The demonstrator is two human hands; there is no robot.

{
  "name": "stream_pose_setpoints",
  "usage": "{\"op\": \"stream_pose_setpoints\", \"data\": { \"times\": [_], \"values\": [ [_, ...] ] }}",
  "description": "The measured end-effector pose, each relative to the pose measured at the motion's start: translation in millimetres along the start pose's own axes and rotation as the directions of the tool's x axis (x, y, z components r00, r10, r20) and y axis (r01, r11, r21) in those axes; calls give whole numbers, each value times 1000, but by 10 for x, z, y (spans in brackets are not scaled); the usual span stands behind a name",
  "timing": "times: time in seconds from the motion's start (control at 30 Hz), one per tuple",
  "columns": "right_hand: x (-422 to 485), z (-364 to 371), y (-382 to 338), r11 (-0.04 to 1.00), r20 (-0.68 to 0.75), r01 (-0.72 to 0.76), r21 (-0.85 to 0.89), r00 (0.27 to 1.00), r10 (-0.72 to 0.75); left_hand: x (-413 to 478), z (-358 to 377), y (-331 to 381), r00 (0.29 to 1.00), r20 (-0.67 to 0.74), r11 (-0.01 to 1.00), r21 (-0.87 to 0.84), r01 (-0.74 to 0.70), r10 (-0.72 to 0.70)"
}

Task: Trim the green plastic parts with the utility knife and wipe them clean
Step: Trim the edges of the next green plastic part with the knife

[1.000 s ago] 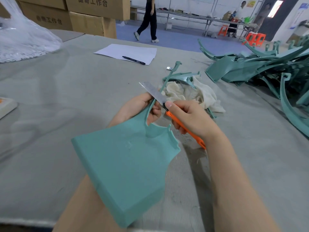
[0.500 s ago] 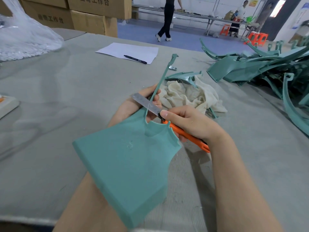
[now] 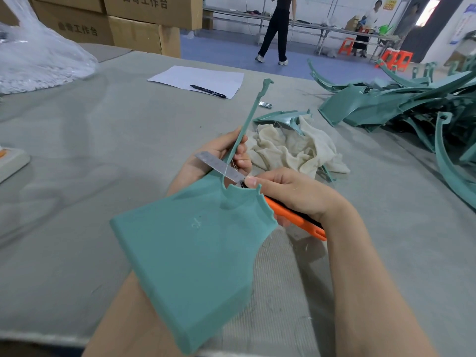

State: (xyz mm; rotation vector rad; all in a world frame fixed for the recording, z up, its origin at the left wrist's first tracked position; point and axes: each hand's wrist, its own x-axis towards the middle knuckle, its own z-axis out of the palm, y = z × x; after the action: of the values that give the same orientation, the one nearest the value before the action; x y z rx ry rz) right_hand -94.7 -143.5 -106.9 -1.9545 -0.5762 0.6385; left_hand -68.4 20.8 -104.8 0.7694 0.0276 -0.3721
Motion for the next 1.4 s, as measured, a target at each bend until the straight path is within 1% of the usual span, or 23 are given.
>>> {"op": "stream_pose_setpoints", "data": {
  "times": [0.17, 0.5, 0.6, 0.67, 0.73, 0.8, 0.9, 0.97, 1.03, 1.1, 1.13, 1.2, 1.27, 1.33, 1.37, 1.4],
  "values": [
    [0, -6, 11, 1000, 30, 10, 8, 1000, -10, -20, 19, -11, 1000, -25, 1000, -16, 0, 0],
    [-57, -8, -33, 997, 101, 3, 76, 995, -10, 3, 11, -20, 999, -37, 998, 57, 5, -3],
    [-75, 41, -69, 999, 122, 7, 53, 992, -14, -29, -12, -16, 999, -40, 1000, 31, -3, 4],
    [-74, 67, -75, 998, 121, 20, 67, 992, -28, -27, -26, -8, 999, -35, 1000, 16, -7, 8],
    [-66, 65, -68, 992, 54, 24, 124, 998, -31, -10, -42, -3, 999, -32, 999, 47, 0, 2],
    [-65, 36, -58, 969, -91, 53, 242, 995, -32, -11, -39, -15, 999, -45, 998, 56, 1, 1],
    [-40, -20, -58, 911, -312, 160, 380, 949, -36, -16, -37, -27, 998, -60, 1000, 19, -20, 22],
    [-30, -33, -66, 887, -408, 211, 411, 913, -28, -18, -31, -28, 998, -52, 999, 38, -22, 24],
    [-27, -33, -76, 889, -463, 239, 390, 886, -36, -32, -13, -24, 998, -63, 998, 51, -28, 31],
    [-30, -20, -101, 907, -479, 251, 337, 875, -64, -27, 6, -35, 997, -71, 996, 81, -37, 43],
    [-31, -10, -119, 917, -467, 256, 307, 880, -89, -34, 15, -44, 996, -72, 993, 106, -45, 52],
    [-33, 31, -164, 929, -388, 273, 251, 907, -162, -43, 21, -66, 997, -68, 986, 161, -36, 48],
    [-33, 94, -216, 941, -295, 280, 191, 930, -217, -85, 26, -71, 999, -22, 970, 242, 36, -32],
    [-23, 136, -238, 953, -267, 274, 128, 935, -233, -137, 21, -49, 988, 16, 958, 248, 146, -155],
    [-13, 144, -238, 956, -262, 272, 106, 936, -237, -135, 12, -39, 984, 14, 951, 260, 166, -176],
    [-12, 153, -244, 958, -250, 271, 91, 937, -242, -126, 1, -36, 986, 5, 941, 298, 158, -167]
  ]
}}
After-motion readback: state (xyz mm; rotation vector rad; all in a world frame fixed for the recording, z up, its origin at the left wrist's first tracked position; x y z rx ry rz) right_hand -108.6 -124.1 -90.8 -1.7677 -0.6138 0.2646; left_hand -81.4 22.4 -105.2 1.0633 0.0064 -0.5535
